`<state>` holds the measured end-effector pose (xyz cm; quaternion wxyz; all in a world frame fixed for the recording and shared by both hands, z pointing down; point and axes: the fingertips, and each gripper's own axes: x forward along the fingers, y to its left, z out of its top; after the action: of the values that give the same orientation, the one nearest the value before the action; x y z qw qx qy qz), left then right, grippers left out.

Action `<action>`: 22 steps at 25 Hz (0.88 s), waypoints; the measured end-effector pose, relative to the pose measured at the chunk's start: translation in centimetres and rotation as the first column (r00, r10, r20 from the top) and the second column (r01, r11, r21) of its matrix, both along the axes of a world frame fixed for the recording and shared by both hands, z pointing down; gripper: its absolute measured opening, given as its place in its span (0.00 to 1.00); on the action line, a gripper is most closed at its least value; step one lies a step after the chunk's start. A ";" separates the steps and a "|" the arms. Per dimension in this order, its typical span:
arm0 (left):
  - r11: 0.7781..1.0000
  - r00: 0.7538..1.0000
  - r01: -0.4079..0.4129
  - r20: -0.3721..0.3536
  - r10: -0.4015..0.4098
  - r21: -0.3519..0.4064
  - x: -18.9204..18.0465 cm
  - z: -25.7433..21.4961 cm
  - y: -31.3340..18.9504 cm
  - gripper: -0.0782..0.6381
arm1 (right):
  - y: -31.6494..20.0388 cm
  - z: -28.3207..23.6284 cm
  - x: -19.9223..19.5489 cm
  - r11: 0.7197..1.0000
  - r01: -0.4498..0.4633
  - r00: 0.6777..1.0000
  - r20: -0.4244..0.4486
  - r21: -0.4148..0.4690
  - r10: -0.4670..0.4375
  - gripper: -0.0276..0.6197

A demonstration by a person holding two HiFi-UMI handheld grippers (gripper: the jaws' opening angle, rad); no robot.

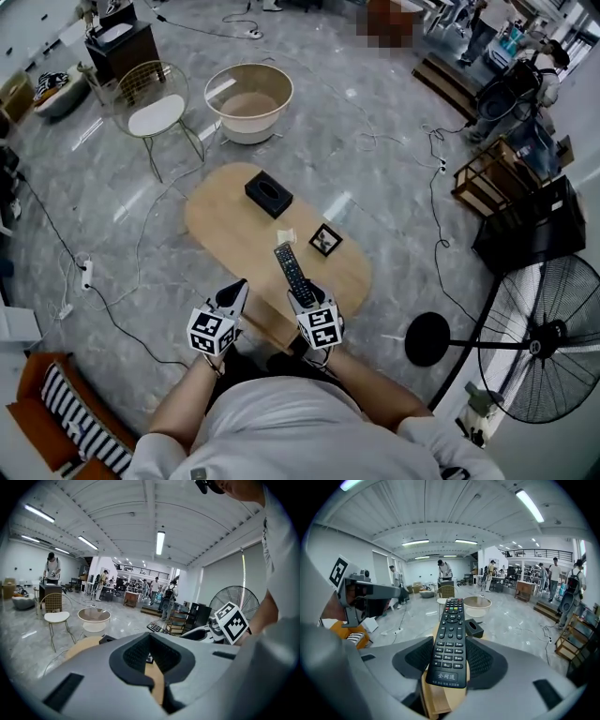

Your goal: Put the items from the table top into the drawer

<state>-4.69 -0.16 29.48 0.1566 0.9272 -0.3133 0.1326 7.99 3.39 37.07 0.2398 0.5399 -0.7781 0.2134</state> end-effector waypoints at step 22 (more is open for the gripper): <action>0.988 0.998 0.025 0.052 -0.017 -0.154 -8.0 16.5 -1.3 0.12 | 1.9 18.7 -10.0 0.973 0.131 0.991 -0.007 -0.192 -0.135 0.41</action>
<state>-12.70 -1.45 45.98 0.2215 0.9053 -0.3156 0.1785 -2.00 5.26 55.80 0.3121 0.4632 -0.7860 0.2652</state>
